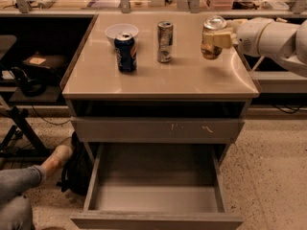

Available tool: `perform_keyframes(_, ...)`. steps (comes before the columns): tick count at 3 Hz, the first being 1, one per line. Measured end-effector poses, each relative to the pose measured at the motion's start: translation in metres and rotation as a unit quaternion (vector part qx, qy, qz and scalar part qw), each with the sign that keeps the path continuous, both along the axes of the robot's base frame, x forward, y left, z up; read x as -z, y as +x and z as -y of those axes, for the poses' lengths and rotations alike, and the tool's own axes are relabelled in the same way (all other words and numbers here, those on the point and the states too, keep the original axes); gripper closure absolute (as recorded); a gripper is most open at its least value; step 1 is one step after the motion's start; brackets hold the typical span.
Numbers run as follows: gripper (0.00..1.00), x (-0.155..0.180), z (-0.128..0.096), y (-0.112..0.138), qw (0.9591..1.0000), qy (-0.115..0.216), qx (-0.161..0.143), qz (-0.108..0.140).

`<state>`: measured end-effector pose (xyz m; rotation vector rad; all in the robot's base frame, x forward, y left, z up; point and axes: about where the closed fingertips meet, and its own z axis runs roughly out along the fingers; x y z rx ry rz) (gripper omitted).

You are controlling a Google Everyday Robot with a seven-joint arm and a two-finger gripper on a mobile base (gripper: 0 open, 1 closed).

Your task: Pick orange can from middle drawer and place on counter

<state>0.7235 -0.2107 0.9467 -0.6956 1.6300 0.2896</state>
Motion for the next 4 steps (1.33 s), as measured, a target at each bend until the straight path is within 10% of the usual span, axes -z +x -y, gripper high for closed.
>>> perform_keyframes(2, 1.0, 0.068, -0.012, -0.068, 0.9897, 0.059, -0.03, -0.127)
perform_keyframes(4, 0.58, 0.07, -0.012, -0.072, 0.9889, 0.06, -0.03, -0.133)
